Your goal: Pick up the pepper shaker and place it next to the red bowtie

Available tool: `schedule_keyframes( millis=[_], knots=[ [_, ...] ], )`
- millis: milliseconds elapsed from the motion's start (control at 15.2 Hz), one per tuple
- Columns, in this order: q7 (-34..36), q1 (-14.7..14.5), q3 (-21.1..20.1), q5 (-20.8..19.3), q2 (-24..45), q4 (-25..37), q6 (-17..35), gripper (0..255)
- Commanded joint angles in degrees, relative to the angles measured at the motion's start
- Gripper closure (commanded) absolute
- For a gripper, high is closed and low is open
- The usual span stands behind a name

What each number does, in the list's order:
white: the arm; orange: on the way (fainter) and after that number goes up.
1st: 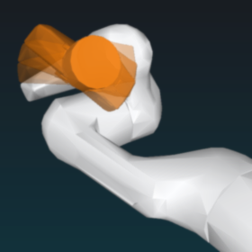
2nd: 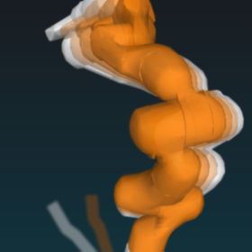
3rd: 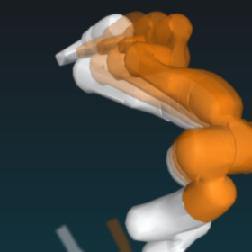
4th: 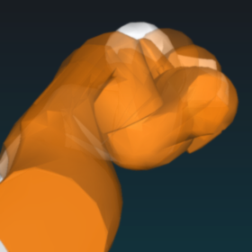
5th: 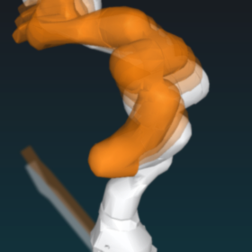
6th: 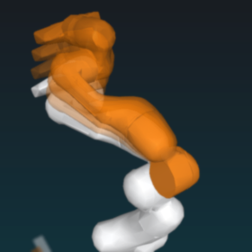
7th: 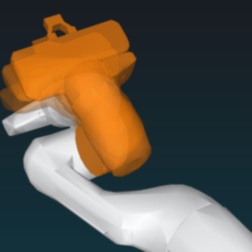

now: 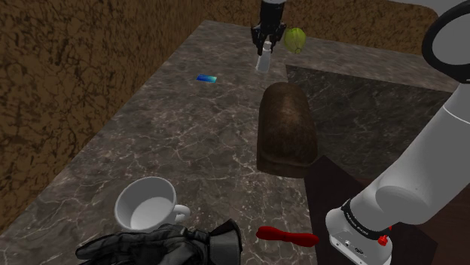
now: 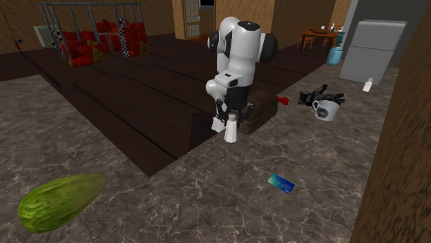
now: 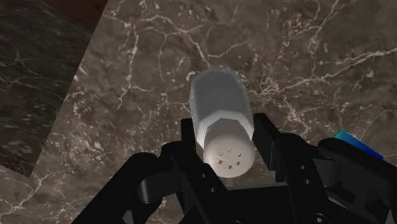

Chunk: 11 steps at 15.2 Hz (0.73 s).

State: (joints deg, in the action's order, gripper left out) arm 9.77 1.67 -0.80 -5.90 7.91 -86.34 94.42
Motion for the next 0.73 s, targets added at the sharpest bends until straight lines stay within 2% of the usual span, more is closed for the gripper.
schedule_keyframes(
  millis=[0, 660],
  knots=[
    [-0.1, -0.1, 0.0, 0.0, 0.3, 2.0, -1.8, 255],
    [-0.8, -0.2, -0.1, -0.1, 3.1, 13.8, -10.7, 255]
  ],
)
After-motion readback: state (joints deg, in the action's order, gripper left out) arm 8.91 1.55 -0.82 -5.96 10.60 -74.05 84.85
